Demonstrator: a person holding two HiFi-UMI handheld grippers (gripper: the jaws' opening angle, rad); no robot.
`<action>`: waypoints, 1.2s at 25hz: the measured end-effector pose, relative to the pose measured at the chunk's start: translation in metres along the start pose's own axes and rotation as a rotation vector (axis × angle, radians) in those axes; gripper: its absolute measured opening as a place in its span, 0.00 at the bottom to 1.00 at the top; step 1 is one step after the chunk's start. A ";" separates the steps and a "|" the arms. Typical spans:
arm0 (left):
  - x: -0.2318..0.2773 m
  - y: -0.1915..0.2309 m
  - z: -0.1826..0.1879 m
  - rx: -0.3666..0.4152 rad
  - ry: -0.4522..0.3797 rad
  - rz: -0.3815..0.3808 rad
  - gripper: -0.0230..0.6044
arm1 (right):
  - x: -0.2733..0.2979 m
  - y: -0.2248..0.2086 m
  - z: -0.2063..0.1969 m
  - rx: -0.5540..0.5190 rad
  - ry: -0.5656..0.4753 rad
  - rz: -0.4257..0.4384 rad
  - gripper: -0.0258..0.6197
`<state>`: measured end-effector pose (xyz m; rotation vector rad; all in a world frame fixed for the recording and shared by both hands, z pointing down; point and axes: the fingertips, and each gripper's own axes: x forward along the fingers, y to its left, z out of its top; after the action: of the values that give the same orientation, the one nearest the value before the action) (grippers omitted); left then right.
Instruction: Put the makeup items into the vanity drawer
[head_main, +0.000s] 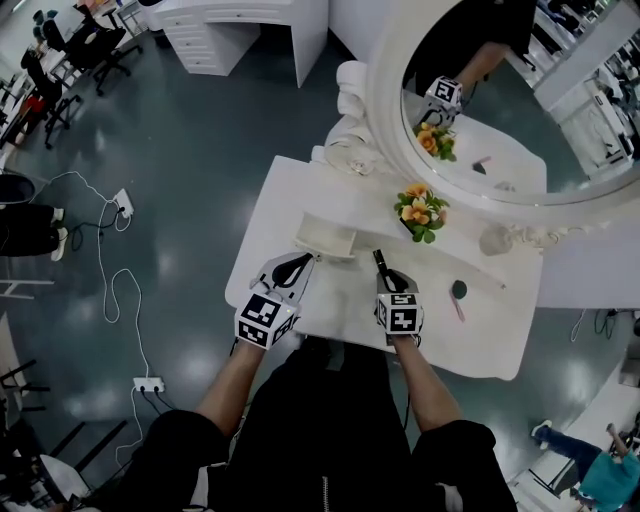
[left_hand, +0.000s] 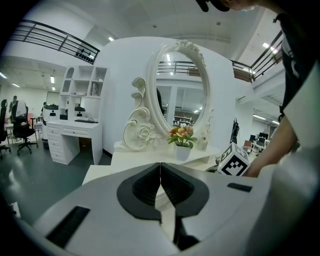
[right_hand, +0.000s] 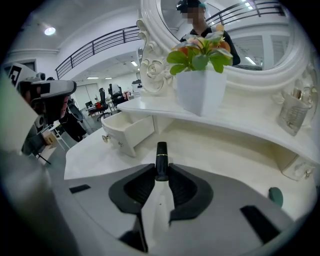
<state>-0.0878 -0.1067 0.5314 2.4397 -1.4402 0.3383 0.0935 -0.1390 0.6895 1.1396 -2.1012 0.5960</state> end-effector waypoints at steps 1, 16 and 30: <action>0.000 -0.001 0.001 0.002 -0.002 -0.002 0.07 | -0.004 -0.001 0.002 0.002 -0.010 0.000 0.18; 0.001 -0.003 0.019 0.025 -0.047 -0.020 0.07 | -0.053 0.003 0.042 -0.046 -0.132 0.030 0.18; -0.031 0.026 0.007 -0.015 -0.053 0.071 0.07 | -0.039 0.056 0.084 -0.160 -0.161 0.152 0.18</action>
<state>-0.1248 -0.0962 0.5178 2.4077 -1.5484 0.2790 0.0334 -0.1441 0.6001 0.9722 -2.3424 0.4081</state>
